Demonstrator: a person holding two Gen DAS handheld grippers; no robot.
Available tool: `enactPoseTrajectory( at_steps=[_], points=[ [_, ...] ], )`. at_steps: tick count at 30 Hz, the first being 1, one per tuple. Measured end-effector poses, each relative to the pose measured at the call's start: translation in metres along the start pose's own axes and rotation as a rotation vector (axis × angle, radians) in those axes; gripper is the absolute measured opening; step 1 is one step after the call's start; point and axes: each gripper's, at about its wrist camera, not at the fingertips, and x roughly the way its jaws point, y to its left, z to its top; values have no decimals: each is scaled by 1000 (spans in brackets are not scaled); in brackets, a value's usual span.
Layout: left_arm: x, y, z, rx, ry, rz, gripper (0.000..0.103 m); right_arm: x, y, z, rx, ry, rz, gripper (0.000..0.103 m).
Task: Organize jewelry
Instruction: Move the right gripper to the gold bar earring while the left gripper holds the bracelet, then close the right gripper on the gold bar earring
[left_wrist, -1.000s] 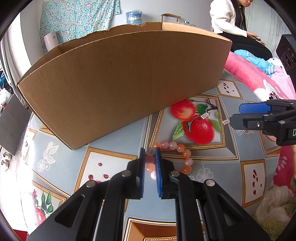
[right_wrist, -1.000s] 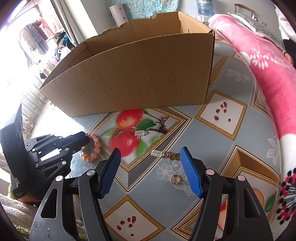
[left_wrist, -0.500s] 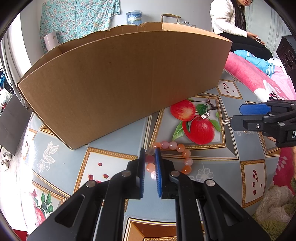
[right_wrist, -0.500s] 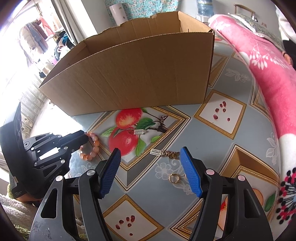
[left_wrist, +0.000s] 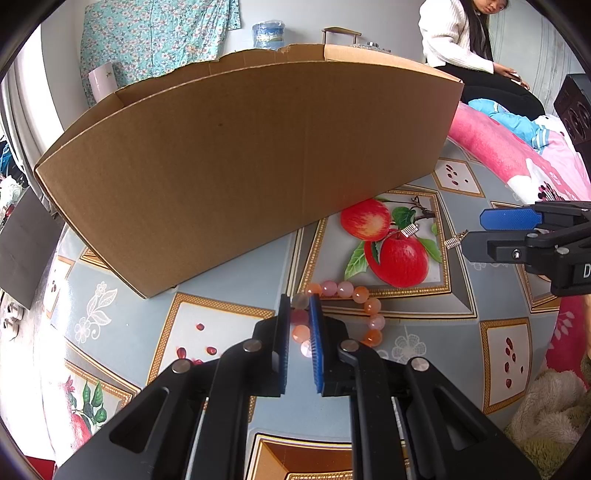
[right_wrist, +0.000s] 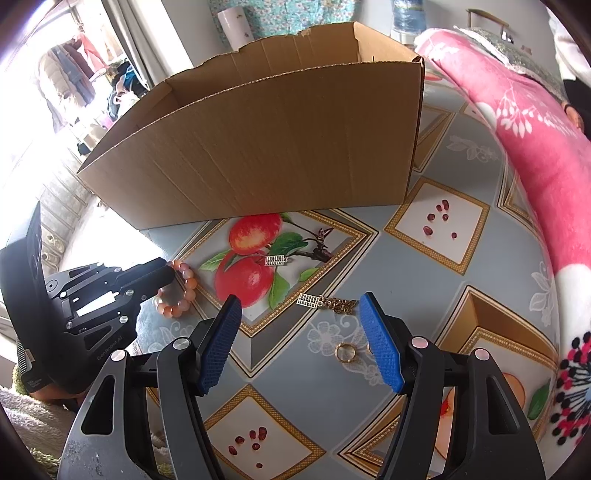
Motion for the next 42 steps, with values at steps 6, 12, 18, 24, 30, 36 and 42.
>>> enactPoseTrajectory(
  at_steps=[6,12,18,24,30,36,42],
  points=[
    [0,0,-1,-7,-3,5,10,-2,-2,-3,-2,-3,-4,63],
    [-1,1,-2,-12,-6,7,10,-14,-10,-9,8,-28,-14,63],
    [-1,1,-4,-20,-12,5,10,-16,-10,-6,-13,-31,-10,63],
    [-2,7,-5,-27,-17,-17,10,-3,3,7,-51,-18,10,59],
    [-2,10,-5,-38,-21,-41,10,11,16,16,-102,13,11,49],
    [-3,16,-7,-52,-25,-67,10,19,20,25,-105,23,11,44],
    [-3,16,-7,-55,-25,-73,10,36,27,34,-120,25,-19,40]
  ],
)
